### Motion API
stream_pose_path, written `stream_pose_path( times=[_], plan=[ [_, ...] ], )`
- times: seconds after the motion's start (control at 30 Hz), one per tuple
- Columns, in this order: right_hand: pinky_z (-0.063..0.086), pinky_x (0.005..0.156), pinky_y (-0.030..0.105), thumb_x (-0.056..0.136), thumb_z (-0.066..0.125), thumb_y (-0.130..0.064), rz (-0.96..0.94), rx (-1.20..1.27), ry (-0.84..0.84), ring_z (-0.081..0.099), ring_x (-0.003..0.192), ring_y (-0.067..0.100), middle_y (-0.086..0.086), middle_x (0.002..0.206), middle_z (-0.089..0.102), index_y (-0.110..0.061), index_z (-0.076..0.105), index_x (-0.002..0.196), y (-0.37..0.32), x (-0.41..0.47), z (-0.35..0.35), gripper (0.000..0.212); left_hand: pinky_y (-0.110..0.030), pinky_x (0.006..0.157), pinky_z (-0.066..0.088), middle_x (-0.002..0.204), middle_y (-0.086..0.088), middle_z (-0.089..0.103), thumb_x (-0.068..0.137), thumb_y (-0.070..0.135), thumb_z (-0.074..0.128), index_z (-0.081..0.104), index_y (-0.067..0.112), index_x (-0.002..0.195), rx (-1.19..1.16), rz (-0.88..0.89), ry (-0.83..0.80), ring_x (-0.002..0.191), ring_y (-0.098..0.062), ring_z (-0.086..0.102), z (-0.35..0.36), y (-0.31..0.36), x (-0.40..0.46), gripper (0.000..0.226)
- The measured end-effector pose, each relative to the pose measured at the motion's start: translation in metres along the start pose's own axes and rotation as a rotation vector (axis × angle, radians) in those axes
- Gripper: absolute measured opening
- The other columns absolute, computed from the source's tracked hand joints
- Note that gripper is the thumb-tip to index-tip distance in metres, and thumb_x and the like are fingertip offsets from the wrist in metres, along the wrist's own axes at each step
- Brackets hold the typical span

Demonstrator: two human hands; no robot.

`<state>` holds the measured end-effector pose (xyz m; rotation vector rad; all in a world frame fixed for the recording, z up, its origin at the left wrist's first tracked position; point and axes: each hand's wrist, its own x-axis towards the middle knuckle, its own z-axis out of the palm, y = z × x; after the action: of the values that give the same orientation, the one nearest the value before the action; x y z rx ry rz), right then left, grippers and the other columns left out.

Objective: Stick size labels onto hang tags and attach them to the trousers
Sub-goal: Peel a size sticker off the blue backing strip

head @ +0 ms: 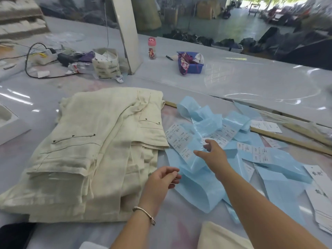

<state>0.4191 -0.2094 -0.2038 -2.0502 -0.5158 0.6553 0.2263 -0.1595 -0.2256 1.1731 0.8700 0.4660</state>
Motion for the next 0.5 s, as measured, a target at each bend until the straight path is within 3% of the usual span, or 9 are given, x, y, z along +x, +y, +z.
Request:
stream_pose_path(
  times=[0.1,0.2,0.27,0.37,0.43,0.5],
  plan=[
    [0.047,0.078,0.030,0.076,0.080,-0.019,0.063,-0.035,-0.018,0.057,0.093,0.020,0.004,0.104,0.059,-0.013,0.059,0.113,-0.006,0.018,0.006,0.043,-0.014,0.064,0.049,0.079,0.000,0.074,0.092,0.004,0.059,0.070,0.014,0.092,0.005,0.066,0.039,0.071,-0.007,0.065,0.004,0.004,0.020,0.015],
    [0.047,0.052,0.018,0.075,0.075,-0.004,0.116,0.056,-0.117,0.059,0.060,0.013,0.008,0.077,0.066,0.000,0.068,0.082,-0.007,0.022,0.007,0.011,-0.009,0.064,0.046,0.078,0.009,0.071,0.088,0.007,0.067,0.068,0.024,0.085,0.153,0.194,0.113,0.067,0.004,0.061,0.006,0.007,0.039,0.017],
    [0.044,0.049,0.018,0.076,0.069,0.001,0.132,0.146,-0.143,0.057,0.057,0.013,0.008,0.070,0.065,-0.003,0.068,0.080,-0.004,0.019,0.006,0.006,-0.006,0.065,0.043,0.081,0.011,0.068,0.086,0.012,0.070,0.066,0.027,0.083,0.303,0.284,0.177,0.069,0.006,0.059,0.007,0.010,0.050,0.017],
    [0.046,0.068,0.030,0.079,0.055,0.008,0.134,0.428,-0.252,0.060,0.077,0.027,0.017,0.087,0.069,0.000,0.065,0.098,0.004,0.013,0.004,0.023,-0.015,0.075,0.045,0.096,0.007,0.065,0.085,0.020,0.072,0.068,0.023,0.095,0.574,0.437,0.205,0.081,-0.005,0.060,0.008,0.016,0.064,0.011],
    [0.046,0.088,0.040,0.079,0.048,0.011,0.122,0.569,-0.335,0.062,0.093,0.033,0.022,0.105,0.069,0.001,0.065,0.110,0.009,0.010,0.003,0.036,-0.024,0.084,0.045,0.102,0.005,0.061,0.084,0.030,0.073,0.070,0.024,0.103,0.728,0.502,0.163,0.092,-0.011,0.058,0.009,0.021,0.072,0.020],
    [0.040,0.099,0.047,0.078,0.044,0.012,0.095,0.636,-0.387,0.060,0.101,0.035,0.024,0.113,0.066,-0.005,0.067,0.113,0.011,0.007,0.005,0.045,-0.018,0.086,0.038,0.103,0.006,0.059,0.082,0.039,0.073,0.071,0.027,0.107,0.808,0.559,0.157,0.099,-0.011,0.052,0.010,0.025,0.076,0.028]
  ],
)
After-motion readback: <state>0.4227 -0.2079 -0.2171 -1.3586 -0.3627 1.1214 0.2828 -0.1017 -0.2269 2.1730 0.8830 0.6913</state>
